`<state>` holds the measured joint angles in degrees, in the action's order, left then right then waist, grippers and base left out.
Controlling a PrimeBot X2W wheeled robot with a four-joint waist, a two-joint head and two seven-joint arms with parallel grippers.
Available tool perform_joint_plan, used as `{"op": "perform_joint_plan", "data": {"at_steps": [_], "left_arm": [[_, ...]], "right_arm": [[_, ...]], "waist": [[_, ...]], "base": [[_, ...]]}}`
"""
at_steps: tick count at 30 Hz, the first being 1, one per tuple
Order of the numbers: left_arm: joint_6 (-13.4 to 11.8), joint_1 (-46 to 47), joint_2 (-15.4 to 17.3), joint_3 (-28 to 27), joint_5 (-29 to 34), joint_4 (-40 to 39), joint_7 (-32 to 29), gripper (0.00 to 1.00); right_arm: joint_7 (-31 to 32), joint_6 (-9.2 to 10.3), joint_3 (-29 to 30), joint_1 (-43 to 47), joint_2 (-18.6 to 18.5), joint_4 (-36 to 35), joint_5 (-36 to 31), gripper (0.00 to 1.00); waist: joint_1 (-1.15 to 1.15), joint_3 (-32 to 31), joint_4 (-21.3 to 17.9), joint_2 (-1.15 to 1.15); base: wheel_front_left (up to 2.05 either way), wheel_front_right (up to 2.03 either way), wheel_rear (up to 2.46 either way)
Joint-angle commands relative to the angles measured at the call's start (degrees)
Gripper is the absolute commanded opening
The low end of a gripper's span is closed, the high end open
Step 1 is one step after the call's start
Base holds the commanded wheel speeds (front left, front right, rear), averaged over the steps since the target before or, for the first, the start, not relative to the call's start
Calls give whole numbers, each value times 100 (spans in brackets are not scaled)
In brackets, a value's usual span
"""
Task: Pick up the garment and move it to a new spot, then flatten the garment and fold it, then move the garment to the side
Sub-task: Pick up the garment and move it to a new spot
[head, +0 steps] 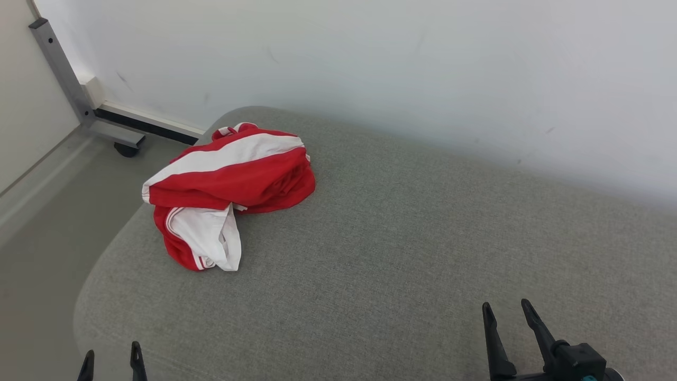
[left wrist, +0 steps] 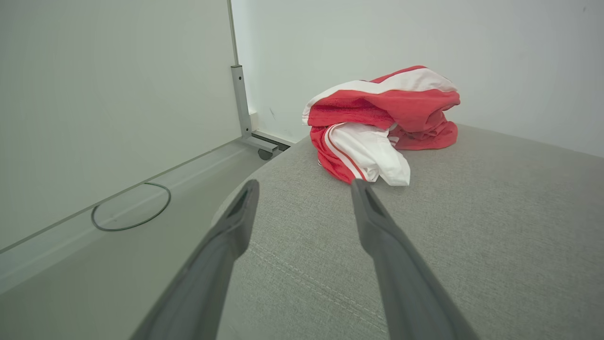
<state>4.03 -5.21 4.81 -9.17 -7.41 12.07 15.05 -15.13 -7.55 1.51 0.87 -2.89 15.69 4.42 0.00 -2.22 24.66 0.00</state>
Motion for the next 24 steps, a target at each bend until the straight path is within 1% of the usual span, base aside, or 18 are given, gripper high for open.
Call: {"op": "perform_joint_plan", "data": {"at_steps": [1, 7, 13, 18, 20, 24], "left_arm": [[-22, -66, -15, -23, -39, -29, 20, 100], [-44, -116, -23, -97, -27, -98, 20, 100], [-72, -114, -36, -183, -90, -111, 20, 100], [-15, 124, -34, -255, -153, -91, 20, 100], [17, 312, -18, -326, -266, -86, 20, 100], [102, 828, 122, -392, -441, -1, 20, 100]], "right_arm": [[-4, 12, -7, 53, 3, -12, 21, 100], [-4, 12, -57, 19, 3, -41, 60, 100], [-4, 12, -86, -39, 3, -84, 69, 100], [-4, 12, -108, -142, 3, -102, -14, 100], [-4, 12, -101, -224, 1, -121, -63, 100], [-4, 12, -84, -393, 2, -168, -155, 100]], "waist": [[0, -18, 55, 0], [0, -25, 92, 0], [0, 44, -30, 0], [0, 196, -265, 0], [0, 288, -383, 0], [0, 556, -640, 0]], "base": [[0, 0, 0], [0, 0, 0], [0, 0, 0], [0, 0, 0], [0, 0, 0], [0, 0, 0]]}}
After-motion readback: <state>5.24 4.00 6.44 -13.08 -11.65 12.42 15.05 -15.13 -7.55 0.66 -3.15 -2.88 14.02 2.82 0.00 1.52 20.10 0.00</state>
